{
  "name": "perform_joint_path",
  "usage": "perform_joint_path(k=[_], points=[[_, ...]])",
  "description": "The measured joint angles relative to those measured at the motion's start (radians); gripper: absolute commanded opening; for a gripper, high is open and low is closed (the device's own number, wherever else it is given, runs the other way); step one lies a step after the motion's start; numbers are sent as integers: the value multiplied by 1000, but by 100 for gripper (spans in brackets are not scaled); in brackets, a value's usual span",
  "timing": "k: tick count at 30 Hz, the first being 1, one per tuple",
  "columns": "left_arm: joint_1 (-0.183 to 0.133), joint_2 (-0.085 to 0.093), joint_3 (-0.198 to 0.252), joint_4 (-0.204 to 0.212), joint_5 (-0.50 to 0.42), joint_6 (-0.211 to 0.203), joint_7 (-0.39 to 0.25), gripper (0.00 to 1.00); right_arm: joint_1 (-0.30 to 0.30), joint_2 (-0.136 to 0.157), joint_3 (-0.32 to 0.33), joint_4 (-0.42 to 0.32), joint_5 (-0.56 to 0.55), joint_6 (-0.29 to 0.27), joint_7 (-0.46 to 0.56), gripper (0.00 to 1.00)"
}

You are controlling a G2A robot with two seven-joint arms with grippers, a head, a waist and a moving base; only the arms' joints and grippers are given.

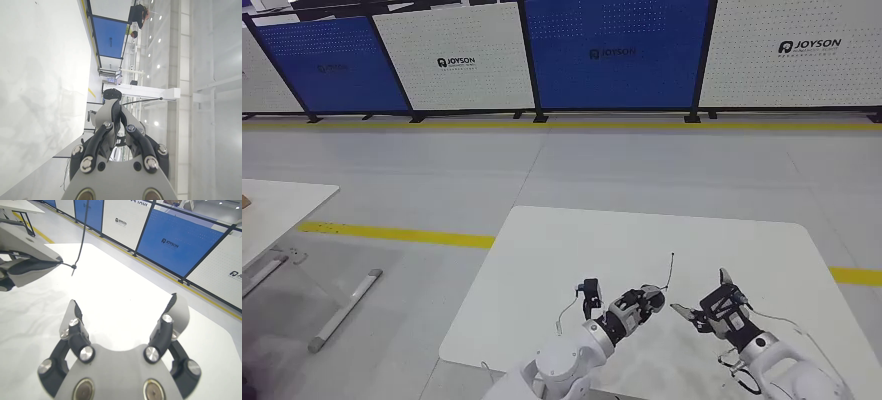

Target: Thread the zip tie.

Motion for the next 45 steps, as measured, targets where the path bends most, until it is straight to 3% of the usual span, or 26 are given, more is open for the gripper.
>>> perform_joint_path(k=[4, 16, 45], points=[[-2, -1, 9, 2, 12, -4, 7, 0, 7, -4, -5, 5, 9, 5, -4, 46], [-8, -5, 23, 11, 19, -20, 27, 0, 9, 1, -43, -19, 11, -1, -13, 39], [-13, -11, 46, 23, 58, -38, 55, 0, 38, 98, -122, -25, 92, -1, -82, 30]])
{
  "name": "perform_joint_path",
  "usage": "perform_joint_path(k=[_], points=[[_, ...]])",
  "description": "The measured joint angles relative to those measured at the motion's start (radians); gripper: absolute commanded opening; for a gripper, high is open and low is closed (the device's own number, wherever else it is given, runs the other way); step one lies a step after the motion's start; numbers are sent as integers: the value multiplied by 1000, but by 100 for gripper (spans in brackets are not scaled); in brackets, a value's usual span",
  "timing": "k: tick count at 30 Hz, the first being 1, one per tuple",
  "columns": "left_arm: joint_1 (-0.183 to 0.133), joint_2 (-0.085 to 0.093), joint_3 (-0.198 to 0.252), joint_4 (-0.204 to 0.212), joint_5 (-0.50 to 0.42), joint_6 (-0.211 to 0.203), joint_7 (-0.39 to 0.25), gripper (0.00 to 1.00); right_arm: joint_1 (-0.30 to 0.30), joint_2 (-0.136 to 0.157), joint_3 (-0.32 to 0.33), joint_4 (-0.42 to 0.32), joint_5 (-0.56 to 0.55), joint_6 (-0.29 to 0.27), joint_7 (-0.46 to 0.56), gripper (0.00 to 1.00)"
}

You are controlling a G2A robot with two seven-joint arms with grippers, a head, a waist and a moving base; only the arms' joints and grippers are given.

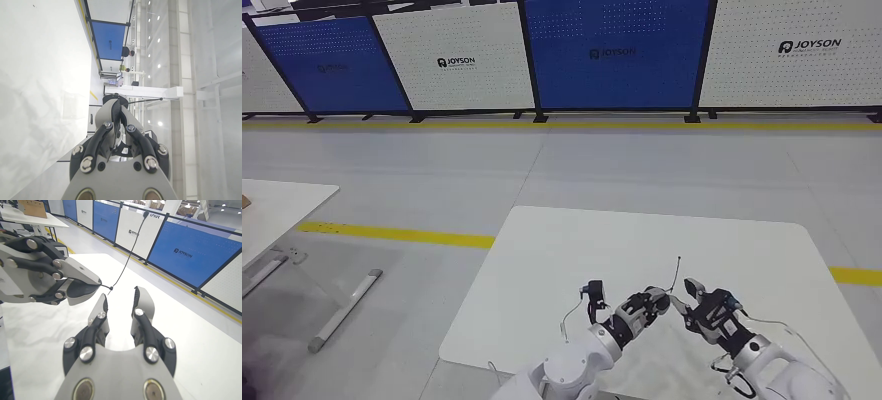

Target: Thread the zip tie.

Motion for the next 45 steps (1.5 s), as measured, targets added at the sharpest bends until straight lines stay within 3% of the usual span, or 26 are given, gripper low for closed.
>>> perform_joint_path(k=[20, 23, 25, 38, 40, 45], points=[[8, -1, 12, -2, 28, -5, -1, 0, 26, 21, -25, -6, 21, 0, 17, 20], [9, -1, 12, -3, 28, -8, 0, 0, 31, 22, -29, -4, 23, 0, 18, 3], [9, -1, 11, -3, 29, -10, 0, 0, 33, 22, -30, -3, 24, 0, 19, 0], [6, -4, 14, -2, 31, -18, 3, 0, 37, 24, -34, 9, 23, 0, 19, 0], [6, -4, 15, -1, 32, -23, 6, 0, 38, 24, -37, 10, 22, 0, 23, 7], [5, -6, 15, -1, 33, -28, 17, 0, 42, 27, -50, 12, 19, 0, 29, 11]])
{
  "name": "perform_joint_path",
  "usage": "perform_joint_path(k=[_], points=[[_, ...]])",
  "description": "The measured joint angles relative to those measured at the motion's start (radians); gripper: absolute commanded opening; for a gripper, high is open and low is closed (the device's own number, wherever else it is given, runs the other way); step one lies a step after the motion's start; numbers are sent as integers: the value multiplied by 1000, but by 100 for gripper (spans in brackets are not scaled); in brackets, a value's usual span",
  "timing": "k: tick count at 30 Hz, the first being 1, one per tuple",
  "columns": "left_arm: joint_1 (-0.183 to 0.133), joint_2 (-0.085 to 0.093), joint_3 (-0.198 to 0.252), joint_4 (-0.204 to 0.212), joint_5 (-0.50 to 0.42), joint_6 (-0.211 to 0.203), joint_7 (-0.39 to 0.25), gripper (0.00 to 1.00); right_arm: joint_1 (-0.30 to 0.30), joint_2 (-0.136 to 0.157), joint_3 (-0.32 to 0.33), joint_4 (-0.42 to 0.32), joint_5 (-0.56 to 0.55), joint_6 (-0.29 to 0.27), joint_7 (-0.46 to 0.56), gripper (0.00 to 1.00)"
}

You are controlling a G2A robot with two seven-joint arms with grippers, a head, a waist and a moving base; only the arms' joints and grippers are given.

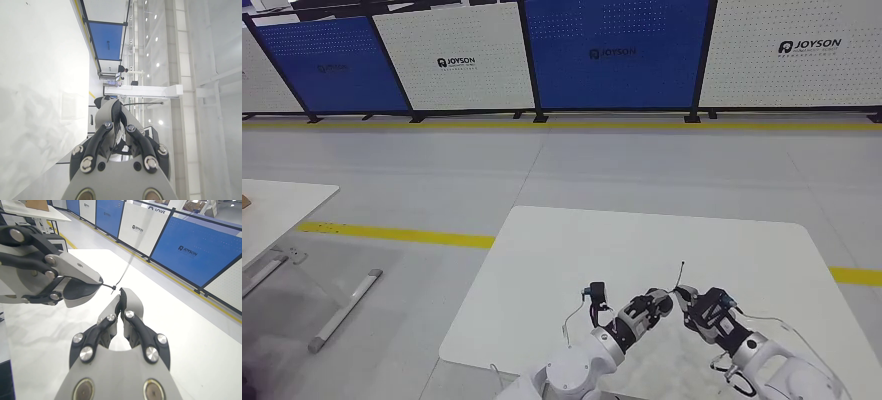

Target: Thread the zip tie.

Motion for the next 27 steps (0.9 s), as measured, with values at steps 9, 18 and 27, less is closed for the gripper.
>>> perform_joint_path(k=[9, 18, 27], points=[[-4, -2, 4, 5, 8, -1, 7, 0, 5, 6, -12, 0, 5, 0, -2, 15], [-7, -5, 10, 14, 22, -2, 13, 0, 11, 10, -13, 4, 22, 0, -4, 15], [-10, -7, 11, 19, 23, -7, 14, 0, 18, 15, -26, -1, 24, 0, 11, 22]])
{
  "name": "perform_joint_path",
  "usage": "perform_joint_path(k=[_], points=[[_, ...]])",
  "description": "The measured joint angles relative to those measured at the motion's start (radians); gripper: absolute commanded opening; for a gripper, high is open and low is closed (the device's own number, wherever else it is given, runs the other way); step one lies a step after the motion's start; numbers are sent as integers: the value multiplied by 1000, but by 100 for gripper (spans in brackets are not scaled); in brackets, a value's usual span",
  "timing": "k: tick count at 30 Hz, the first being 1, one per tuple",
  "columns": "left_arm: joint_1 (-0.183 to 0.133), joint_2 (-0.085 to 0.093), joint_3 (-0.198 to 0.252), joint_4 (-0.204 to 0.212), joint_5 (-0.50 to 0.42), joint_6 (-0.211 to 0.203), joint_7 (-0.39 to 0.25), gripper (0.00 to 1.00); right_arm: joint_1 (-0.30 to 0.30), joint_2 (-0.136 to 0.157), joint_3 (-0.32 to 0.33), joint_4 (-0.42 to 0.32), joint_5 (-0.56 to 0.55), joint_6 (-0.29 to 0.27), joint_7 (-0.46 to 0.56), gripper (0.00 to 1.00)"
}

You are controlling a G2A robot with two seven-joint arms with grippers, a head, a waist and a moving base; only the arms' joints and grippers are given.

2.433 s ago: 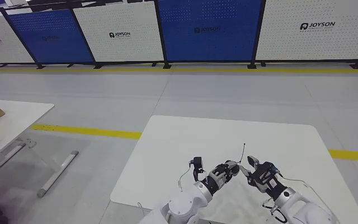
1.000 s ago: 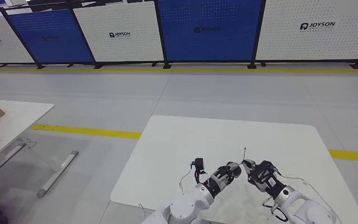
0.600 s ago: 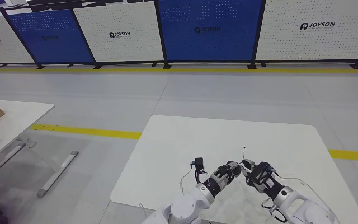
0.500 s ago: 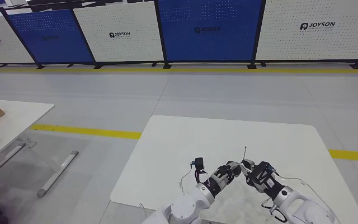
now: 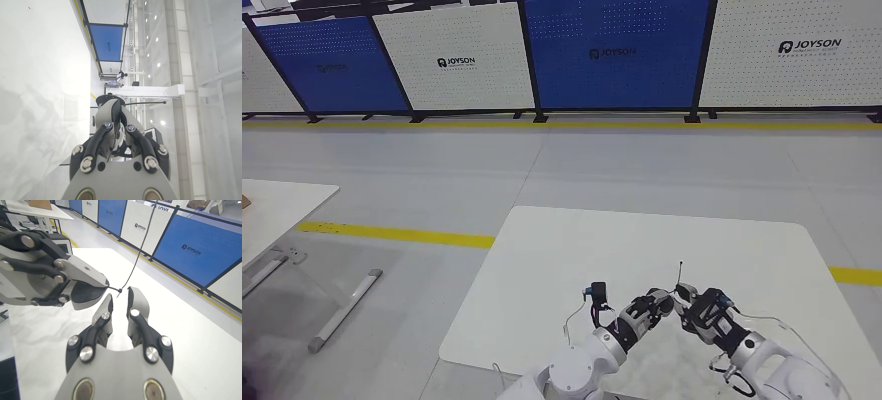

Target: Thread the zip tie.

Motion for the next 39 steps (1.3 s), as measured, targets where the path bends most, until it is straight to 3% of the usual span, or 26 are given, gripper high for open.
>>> perform_joint_path(k=[4, 8, 11, 21, 28, 31, 39], points=[[-2, -1, 0, 2, 0, 2, -1, 0, 3, 2, -3, -2, 0, 0, 0, 21], [-2, -1, 1, 4, 3, 4, -3, 0, 3, 3, 2, -2, 6, 0, -3, 11], [-2, -2, 1, 5, 4, 5, -5, 0, 2, 3, 6, -2, 9, 0, -1, 9], [1, -2, 0, 2, 12, 4, -7, 0, -2, 2, 14, -8, 5, 0, 1, 15], [2, -2, 1, 1, 17, 7, -9, 0, -7, 1, 21, -13, 4, 0, 2, 9], [3, -3, 1, 3, 17, 7, -9, 0, -9, 0, 23, -14, 4, 0, 4, 0], [4, -4, 3, 5, 19, 1, -9, 0, -11, -2, 26, -11, 4, 0, -1, 0]])
